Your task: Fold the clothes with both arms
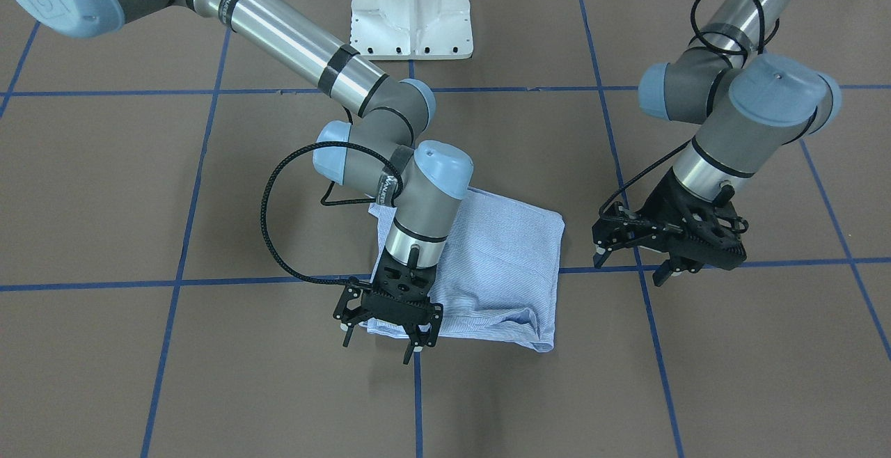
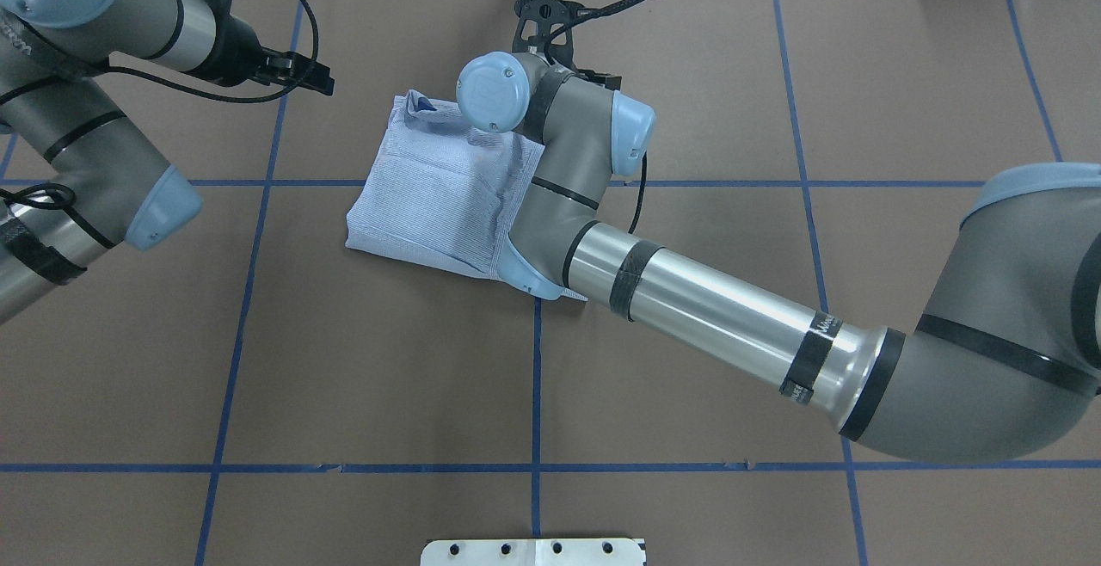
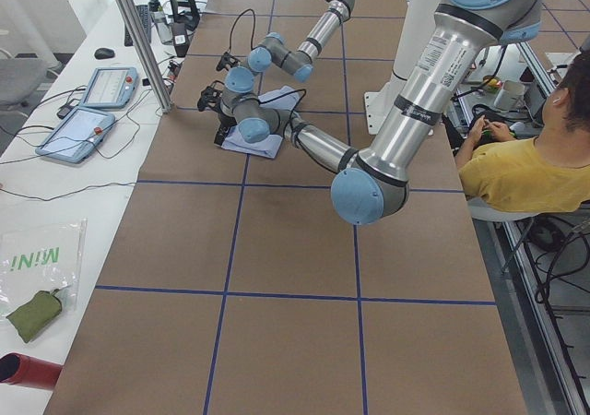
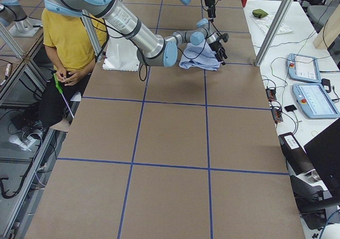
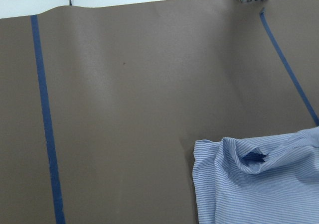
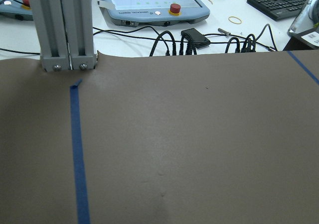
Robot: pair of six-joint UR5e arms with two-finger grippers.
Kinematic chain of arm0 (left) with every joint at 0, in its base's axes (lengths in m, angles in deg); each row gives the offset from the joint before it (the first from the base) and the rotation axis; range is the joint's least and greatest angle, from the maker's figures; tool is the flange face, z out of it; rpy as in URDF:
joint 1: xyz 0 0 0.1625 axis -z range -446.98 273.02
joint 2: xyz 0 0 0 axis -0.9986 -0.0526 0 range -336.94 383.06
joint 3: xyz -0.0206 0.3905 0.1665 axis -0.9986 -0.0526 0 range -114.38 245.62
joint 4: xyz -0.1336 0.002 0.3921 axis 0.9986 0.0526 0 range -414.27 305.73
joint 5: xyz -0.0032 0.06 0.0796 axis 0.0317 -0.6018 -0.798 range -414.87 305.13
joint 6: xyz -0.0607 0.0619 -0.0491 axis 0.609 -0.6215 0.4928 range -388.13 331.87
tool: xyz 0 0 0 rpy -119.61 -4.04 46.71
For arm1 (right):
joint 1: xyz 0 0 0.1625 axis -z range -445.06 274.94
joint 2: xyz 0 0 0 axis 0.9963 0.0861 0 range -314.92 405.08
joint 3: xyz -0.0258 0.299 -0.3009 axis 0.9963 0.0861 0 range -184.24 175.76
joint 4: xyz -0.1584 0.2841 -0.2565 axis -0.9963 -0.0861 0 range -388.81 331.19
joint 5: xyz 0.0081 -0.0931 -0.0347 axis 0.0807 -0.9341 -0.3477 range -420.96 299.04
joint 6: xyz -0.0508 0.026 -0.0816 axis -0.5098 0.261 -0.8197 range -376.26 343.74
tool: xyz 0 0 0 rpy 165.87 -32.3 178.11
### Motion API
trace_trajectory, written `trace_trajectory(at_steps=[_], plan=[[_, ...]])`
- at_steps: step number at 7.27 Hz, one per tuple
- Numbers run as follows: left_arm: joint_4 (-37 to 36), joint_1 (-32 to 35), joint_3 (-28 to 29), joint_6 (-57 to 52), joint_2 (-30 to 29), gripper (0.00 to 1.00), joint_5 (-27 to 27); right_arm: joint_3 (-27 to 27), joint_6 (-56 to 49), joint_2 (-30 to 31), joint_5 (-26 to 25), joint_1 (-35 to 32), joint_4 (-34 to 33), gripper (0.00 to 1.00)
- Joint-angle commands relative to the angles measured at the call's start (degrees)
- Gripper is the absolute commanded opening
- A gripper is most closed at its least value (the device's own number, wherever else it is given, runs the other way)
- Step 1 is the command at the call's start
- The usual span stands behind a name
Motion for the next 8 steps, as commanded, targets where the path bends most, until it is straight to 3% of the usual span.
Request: trace_trajectory(at_steps=[1, 2, 4, 6, 7, 8], plan=[[0.1, -3.0, -2.0, 3.0, 0.1, 1.0, -1.7, -9.0, -1.5, 2.9, 9.5, -2.0, -0.3, 0.99], [0.1, -6.4, -2.3, 5.8, 0.2, 1.0, -5.5, -14.7, -1.6, 6.5, 12.5, -2.5, -0.7, 0.99], [1.0, -10.3, -2.3, 7.7, 2.1, 1.0, -8.1, -21.0, -4.1, 11.0, 18.9, -5.0, -0.8, 0.99], [8.7, -13.0, -2.3, 10.6, 5.7, 1.0, -8.9, -27.0, -6.1, 14.8, 22.7, -6.6, -2.1, 0.99], [9.4, -15.0, -2.2, 14.0, 5.9, 0.96, -9.7, -28.8, -6.7, 16.4, 22.7, -6.8, -2.1, 0.99], [9.7, -17.5, -2.1, 16.1, 5.9, 0.84, -12.5, -29.4, -7.2, 16.8, 22.8, -7.1, -2.1, 0.99]])
